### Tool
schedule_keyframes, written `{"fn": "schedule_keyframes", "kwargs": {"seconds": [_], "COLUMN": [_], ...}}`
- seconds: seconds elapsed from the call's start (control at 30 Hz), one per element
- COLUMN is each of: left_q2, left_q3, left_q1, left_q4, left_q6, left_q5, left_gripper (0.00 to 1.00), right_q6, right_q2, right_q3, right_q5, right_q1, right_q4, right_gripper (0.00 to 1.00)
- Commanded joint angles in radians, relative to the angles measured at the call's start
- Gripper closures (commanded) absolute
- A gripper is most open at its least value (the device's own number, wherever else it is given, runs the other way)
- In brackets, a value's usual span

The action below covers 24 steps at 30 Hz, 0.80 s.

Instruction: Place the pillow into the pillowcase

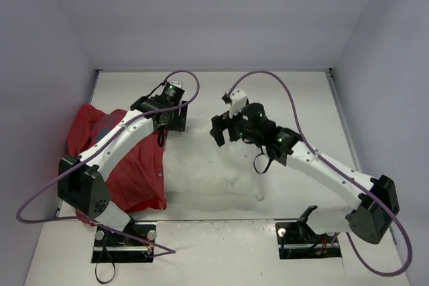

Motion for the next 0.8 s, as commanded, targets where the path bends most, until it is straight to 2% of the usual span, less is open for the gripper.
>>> {"fn": "schedule_keyframes", "kwargs": {"seconds": [0.0, 0.13, 0.4, 0.5, 0.6, 0.63, 0.67, 0.73, 0.77], "left_q2": [0.032, 0.069, 0.118, 0.123, 0.135, 0.135, 0.131, 0.112, 0.091], "left_q3": [0.033, 0.079, 0.116, 0.111, 0.111, 0.113, 0.117, 0.128, 0.136], "left_q1": [-0.009, -0.009, -0.007, -0.006, -0.006, -0.006, -0.007, -0.013, -0.018], "left_q4": [-0.031, -0.062, -0.101, -0.099, -0.099, -0.097, -0.094, -0.09, -0.087], "left_q6": [-0.031, -0.053, -0.056, -0.048, -0.034, -0.034, -0.031, -0.023, -0.011], "left_q5": [-0.076, -0.192, -0.312, -0.346, -0.326, -0.309, -0.297, -0.259, -0.236], "left_gripper": [0.34, 0.34, 0.37, 0.47, 0.67, 0.83, 0.9, 1.0, 1.0], "right_q6": [-0.109, -0.158, -0.176, -0.172, -0.159, -0.156, -0.158, -0.164, -0.167], "right_q2": [0.059, 0.142, 0.251, 0.281, 0.304, 0.318, 0.324, 0.337, 0.341], "right_q3": [0.089, 0.155, 0.198, 0.195, 0.192, 0.194, 0.197, 0.203, 0.206], "right_q5": [-0.098, -0.13, -0.192, -0.201, -0.212, -0.221, -0.222, -0.227, -0.232], "right_q1": [-0.068, -0.075, -0.075, -0.078, -0.08, -0.081, -0.082, -0.083, -0.083], "right_q4": [0.041, 0.042, 0.087, 0.104, 0.127, 0.131, 0.134, 0.14, 0.143], "right_gripper": [0.14, 0.13, 0.13, 0.13, 0.13, 0.13, 0.13, 0.13, 0.12]}}
